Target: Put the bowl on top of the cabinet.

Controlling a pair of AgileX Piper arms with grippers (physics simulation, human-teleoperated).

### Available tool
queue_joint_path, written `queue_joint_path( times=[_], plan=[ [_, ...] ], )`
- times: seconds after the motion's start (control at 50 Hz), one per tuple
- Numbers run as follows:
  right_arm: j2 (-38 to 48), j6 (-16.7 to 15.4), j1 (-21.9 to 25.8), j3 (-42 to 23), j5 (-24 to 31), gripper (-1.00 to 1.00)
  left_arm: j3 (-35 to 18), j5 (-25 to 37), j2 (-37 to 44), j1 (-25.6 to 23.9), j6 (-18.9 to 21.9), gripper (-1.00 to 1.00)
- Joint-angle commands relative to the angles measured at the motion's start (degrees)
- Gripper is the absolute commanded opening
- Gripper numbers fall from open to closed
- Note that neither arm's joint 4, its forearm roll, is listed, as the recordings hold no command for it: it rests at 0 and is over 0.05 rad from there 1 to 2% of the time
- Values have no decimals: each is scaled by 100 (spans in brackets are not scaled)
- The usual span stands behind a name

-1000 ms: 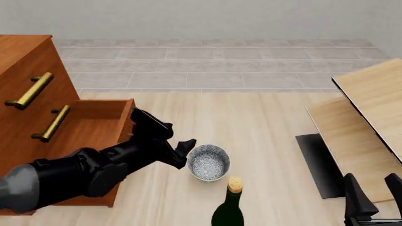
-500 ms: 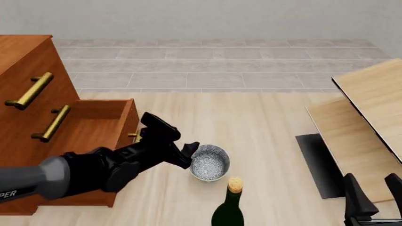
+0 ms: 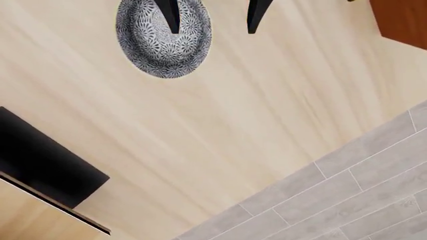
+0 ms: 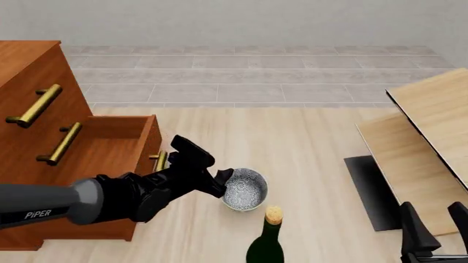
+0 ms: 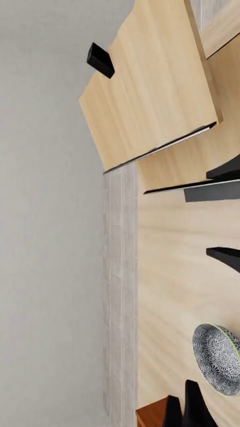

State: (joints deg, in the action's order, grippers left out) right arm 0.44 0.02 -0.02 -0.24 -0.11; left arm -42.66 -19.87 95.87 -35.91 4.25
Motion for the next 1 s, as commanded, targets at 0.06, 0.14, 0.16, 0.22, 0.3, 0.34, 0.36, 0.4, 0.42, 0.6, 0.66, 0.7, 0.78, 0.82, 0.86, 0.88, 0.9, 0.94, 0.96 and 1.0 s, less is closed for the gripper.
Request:
queue_joint_path(
  times=[0.06, 0.14, 0.16, 0.22, 0.3, 0.34, 0.36, 0.4, 0.42, 0.6, 0.66, 0.7, 0.78, 0.82, 0.86, 0.88, 0.9, 0.94, 0.96, 1.0],
  plan=[
    [0, 1, 1, 0, 0, 100, -98, -87, 233, 18, 44, 100],
    [-2, 0, 1, 0, 0, 100, -103, -109, 289, 9, 45, 100],
    [0, 0, 0, 0, 0, 100, -101, -121, 303, 8, 54, 100],
    [0, 0, -1, 0, 0, 100, -111, -130, 333, 2, 66, 100],
    [1, 0, 1, 0, 0, 100, -116, -160, 375, -9, 112, 100],
    [0, 0, 0, 0, 0, 100, -139, -176, 418, 10, 131, 100],
    [0, 0, 0, 0, 0, 100, -145, -189, 441, 12, 140, 100],
    [0, 0, 0, 0, 0, 100, -167, -207, 492, 26, 149, 100],
    [0, 0, 0, 0, 0, 100, -186, -212, 525, 37, 144, 100],
    [-2, 0, 0, 0, 0, 100, -201, -310, 681, 45, 174, 100],
    [-1, 0, 0, 0, 0, 100, -230, -318, 724, 66, 182, 100],
    [0, 0, 1, 0, 0, 100, -242, -351, 774, 91, 218, 100],
    [0, 0, 1, 0, 0, 100, -236, -380, 817, 105, 215, 100],
    [0, -1, 1, 0, 0, 100, -227, -400, 828, 113, 228, 100],
    [0, 1, 0, 0, 0, 100, -244, -392, 843, 121, 226, 100],
    [0, -1, 0, 0, 0, 100, -251, -399, 855, 125, 231, 100],
    [0, -1, 0, 0, 0, 100, -251, -399, 855, 125, 231, 100],
    [0, 0, -1, 0, 0, 100, -256, -419, 891, 126, 242, 100],
    [-1, -1, 0, 0, 0, 100, -271, -420, 913, 137, 241, 100],
    [1, 0, 0, 0, 0, 100, -267, -430, 916, 130, 246, 100]
  ],
)
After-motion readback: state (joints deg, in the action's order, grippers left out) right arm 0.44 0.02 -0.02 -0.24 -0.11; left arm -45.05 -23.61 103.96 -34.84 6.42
